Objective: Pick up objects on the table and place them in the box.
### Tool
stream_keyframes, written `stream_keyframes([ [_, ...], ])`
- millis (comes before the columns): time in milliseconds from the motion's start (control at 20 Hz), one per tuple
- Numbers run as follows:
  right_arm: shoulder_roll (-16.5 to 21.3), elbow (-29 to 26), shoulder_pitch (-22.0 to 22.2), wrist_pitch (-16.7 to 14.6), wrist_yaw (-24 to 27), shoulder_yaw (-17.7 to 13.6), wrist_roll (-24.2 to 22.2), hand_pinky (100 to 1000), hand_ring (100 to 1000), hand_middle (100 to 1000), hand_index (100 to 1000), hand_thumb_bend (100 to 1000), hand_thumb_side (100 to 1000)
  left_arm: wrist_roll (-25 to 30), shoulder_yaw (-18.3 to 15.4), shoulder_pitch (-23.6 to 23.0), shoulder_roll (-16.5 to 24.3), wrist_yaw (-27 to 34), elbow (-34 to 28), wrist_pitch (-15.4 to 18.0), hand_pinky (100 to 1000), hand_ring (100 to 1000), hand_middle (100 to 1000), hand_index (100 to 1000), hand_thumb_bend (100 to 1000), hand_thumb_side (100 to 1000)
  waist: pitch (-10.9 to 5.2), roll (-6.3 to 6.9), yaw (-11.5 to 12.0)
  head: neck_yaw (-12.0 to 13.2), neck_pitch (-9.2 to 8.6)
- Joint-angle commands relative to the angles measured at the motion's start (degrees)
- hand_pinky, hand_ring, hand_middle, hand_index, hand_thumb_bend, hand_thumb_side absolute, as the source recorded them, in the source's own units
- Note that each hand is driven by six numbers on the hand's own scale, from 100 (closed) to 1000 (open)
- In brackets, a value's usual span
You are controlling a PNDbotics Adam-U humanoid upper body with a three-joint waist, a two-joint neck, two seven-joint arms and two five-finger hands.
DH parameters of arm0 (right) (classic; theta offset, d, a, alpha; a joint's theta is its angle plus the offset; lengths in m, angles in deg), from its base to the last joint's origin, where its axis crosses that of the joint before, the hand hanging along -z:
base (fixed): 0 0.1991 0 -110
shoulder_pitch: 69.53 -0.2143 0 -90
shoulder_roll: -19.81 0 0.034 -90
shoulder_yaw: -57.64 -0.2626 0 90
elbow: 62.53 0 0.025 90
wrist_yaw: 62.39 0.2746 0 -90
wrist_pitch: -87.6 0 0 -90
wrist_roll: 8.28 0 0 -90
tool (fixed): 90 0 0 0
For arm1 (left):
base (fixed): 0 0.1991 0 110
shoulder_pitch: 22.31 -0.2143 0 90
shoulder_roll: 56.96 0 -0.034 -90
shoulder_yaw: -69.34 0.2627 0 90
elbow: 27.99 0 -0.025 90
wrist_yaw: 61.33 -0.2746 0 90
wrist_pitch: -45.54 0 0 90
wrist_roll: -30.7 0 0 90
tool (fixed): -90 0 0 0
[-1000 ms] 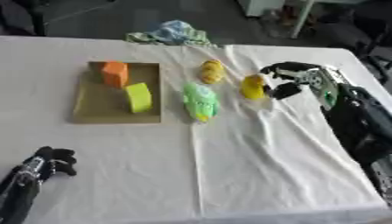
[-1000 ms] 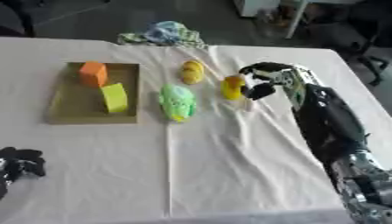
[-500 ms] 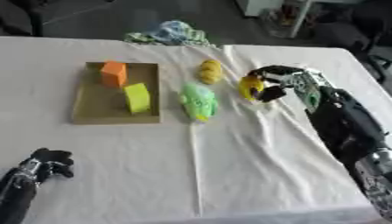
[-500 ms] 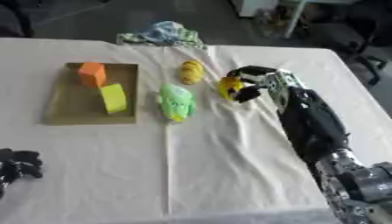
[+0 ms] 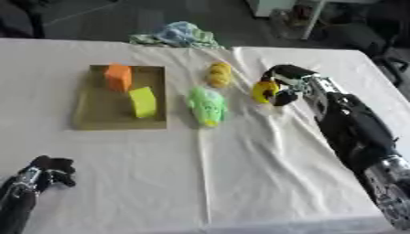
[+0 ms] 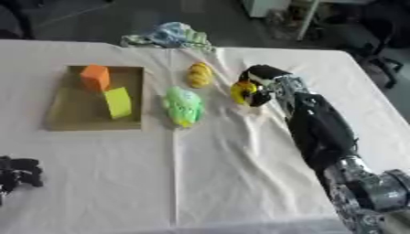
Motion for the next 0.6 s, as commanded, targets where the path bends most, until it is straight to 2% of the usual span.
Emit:
stream_keyframes([
  [50,0.97,-4.44,-1.51,-2.12,-0.31,0.13,6.44,704,568,390,602,100,100,-0.01,-0.31,0.29,0.81,0.01,-0.78,0.04,798,543,585,726,100,1000,-0.98,0.23,-0.03,-0.1,-0.18],
  [250,0.28,-9.06,-3.55,-5.79,1.07,1.86,8.5,711,572,390,603,100,100,0.12,-0.16,0.36,0.79,0.01,-0.74,0.04,798,543,585,726,100,1000,-1.13,0.18,0.15,-0.35,-0.18],
  [400,-1.71,-11.18,-5.6,-8.14,2.54,3.25,7.44,713,569,391,606,100,100,0.34,0.07,0.54,0.74,0.03,-0.71,0.04,798,543,585,726,100,1000,-1.21,0.15,0.62,-0.75,-0.18],
  [600,-5.8,-11.93,-8.22,-9.42,4.03,4.24,5.16,715,569,395,612,100,100,0.73,0.47,1.06,0.71,0.06,-0.67,0.07,798,542,586,726,100,1000,-0.97,0.28,1.89,-1.65,-0.18],
])
